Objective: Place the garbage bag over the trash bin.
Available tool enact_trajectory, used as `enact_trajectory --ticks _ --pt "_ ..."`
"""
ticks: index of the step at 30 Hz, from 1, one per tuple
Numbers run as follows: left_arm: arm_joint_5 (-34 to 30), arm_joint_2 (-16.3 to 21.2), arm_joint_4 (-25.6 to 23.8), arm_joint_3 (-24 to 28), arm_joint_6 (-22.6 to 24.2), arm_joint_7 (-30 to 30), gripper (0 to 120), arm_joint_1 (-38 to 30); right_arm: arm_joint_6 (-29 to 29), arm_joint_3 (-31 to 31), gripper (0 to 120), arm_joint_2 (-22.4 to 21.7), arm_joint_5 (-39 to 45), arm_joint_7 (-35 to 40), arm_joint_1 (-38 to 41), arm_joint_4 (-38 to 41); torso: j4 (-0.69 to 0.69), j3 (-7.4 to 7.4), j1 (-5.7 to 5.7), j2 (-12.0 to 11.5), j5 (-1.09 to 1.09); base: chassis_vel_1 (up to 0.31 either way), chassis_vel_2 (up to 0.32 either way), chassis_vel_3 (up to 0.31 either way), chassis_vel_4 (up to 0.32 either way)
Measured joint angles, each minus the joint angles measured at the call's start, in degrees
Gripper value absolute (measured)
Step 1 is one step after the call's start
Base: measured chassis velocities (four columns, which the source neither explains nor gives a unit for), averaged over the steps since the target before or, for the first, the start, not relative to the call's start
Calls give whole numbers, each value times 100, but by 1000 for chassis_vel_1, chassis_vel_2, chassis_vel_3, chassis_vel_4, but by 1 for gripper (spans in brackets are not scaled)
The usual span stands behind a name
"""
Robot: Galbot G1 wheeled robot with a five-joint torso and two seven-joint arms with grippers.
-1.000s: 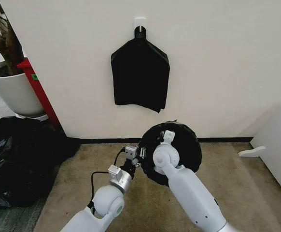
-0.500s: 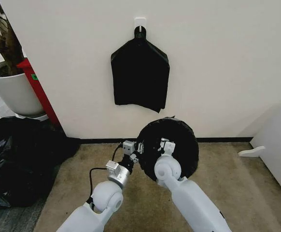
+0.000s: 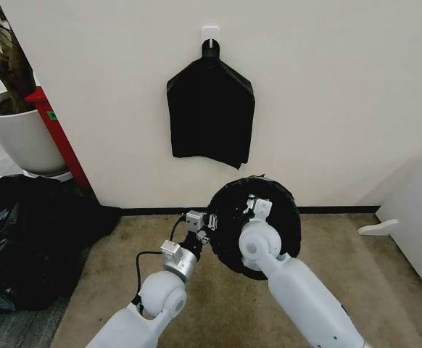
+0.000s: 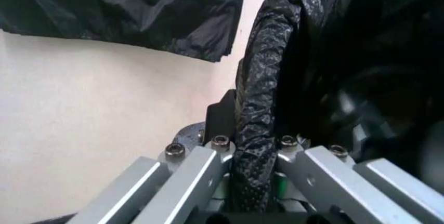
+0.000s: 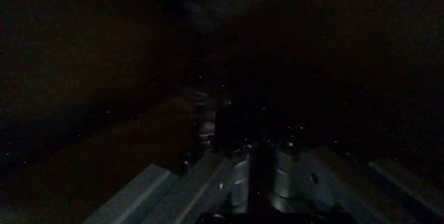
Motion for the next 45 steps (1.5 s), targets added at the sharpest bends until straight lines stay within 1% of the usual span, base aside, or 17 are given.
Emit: enact_trajectory --ticks 2,6,11,12,14,17,21,24,26,30,32,34,36,38,41,44,45 --pt "-3 -2 -35 10 4 0 2 -8 3 104 0 73 -93 -96 33 -282 -1 0 0 0 0 0 0 0 0" --pt "-10 2 -56 26 11 0 2 -13 20 174 0 145 -266 -253 61 -523 0 0 0 0 0 0 0 0 0" --pt "-10 -6 -56 26 13 -2 2 -13 54 178 0 150 -393 -316 47 -492 1 0 0 0 0 0 0 0 0" --pt "-10 -8 -53 24 13 -1 2 -13 55 164 0 131 -384 -307 34 -416 1 0 0 0 0 0 0 0 0" --pt "-8 -12 4 -3 14 -5 2 -13 35 -3 0 -3 -196 -172 -60 97 -1 -1 0 0 0 0 0 0 0" --pt "-8 -13 18 -14 28 -20 2 -13 17 -92 0 -20 -116 -115 -103 211 0 0 0 0 0 0 0 0 0" --pt "-30 -14 -64 -9 85 -65 2 -21 20 33 0 148 -167 -144 -94 -220 1 0 0 0 0 0 0 0 0" --pt "-48 -5 -106 -15 95 -71 2 -23 26 83 0 154 -178 -170 -79 -315 0 0 0 0 0 0 0 0 0" --pt "-60 8 -95 -62 100 -72 2 -29 27 3 0 35 -117 -166 -80 -147 -1 0 0 0 0 0 0 0 0" --pt "-123 -16 12 -135 111 -95 2 -85 25 -270 0 -214 67 -12 -137 523 1 0 0 0 0 0 0 0 0" --pt "-150 -29 34 -144 120 -96 2 -104 22 -301 0 -247 105 21 -154 648 0 0 0 0 -1 0 0 0 0" --pt "-312 -75 114 -160 202 -163 2 -174 21 -454 0 -387 239 86 -267 1167 0 -1 0 0 -1 0 0 0 0" --pt "-487 -87 134 -159 326 -315 2 -202 70 -538 0 -470 234 19 -413 1461 1 0 0 0 -1 0 0 0 0" --pt "-553 -87 135 -158 372 -377 2 -209 95 -552 0 -503 216 -40 -473 1547 0 -1 0 0 -1 0 0 0 0" --pt "-941 -5 106 -162 654 -754 2 -279 237 -459 0 -748 2 -667 -864 2081 0 0 0 0 0 0 0 0 0" --pt "-1290 118 17 -235 879 -979 2 -341 276 -117 0 -1026 -301 -1458 -1296 2627 0 0 0 0 0 0 0 0 0" --pt "-1290 118 17 -235 879 -979 2 -341 276 -117 0 -1026 -301 -1458 -1296 2627 0 0 0 0 0 0 0 0 0"
